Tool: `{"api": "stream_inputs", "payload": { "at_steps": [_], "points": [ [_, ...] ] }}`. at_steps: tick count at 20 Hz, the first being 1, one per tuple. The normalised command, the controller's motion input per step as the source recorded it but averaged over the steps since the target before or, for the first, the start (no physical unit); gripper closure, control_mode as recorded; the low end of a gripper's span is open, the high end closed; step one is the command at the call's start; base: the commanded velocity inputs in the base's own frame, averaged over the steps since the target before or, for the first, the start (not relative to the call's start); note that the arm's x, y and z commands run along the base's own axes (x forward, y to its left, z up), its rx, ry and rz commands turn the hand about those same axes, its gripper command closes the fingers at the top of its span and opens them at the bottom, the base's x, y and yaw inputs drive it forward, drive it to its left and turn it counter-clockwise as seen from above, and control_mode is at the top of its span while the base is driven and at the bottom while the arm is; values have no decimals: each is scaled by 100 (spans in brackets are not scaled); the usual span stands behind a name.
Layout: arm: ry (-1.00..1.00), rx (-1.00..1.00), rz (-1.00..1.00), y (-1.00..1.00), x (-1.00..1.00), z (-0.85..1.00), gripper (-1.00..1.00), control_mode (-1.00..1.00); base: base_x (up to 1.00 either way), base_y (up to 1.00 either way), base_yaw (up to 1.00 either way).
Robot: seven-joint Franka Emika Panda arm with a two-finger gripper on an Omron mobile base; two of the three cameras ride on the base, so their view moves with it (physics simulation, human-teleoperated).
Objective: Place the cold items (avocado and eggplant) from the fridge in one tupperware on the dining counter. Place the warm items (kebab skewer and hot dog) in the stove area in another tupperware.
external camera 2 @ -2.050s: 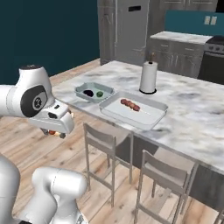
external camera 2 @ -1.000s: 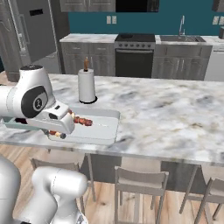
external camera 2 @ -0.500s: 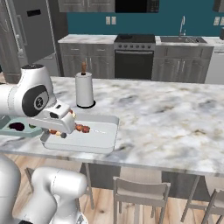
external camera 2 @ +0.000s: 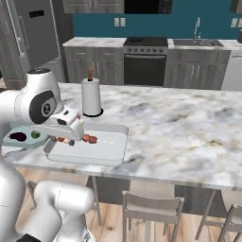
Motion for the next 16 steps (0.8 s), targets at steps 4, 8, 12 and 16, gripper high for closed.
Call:
{"api": "stream_inputs", "payload": {
  "at_steps": [4, 8, 12, 16],
  "points": [
    [0, 0, 21, 0, 73, 0, 100, -100, 0, 0, 0],
    [0, 3, 31, -16, 54, -6, 100, -100, 0, 0, 0],
    [-5, 2, 44, -33, 44, -38, 100, -100, 0, 0, 0],
    [-1, 2, 62, -42, -1, -43, 100, -100, 0, 0, 0]
  ]
}}
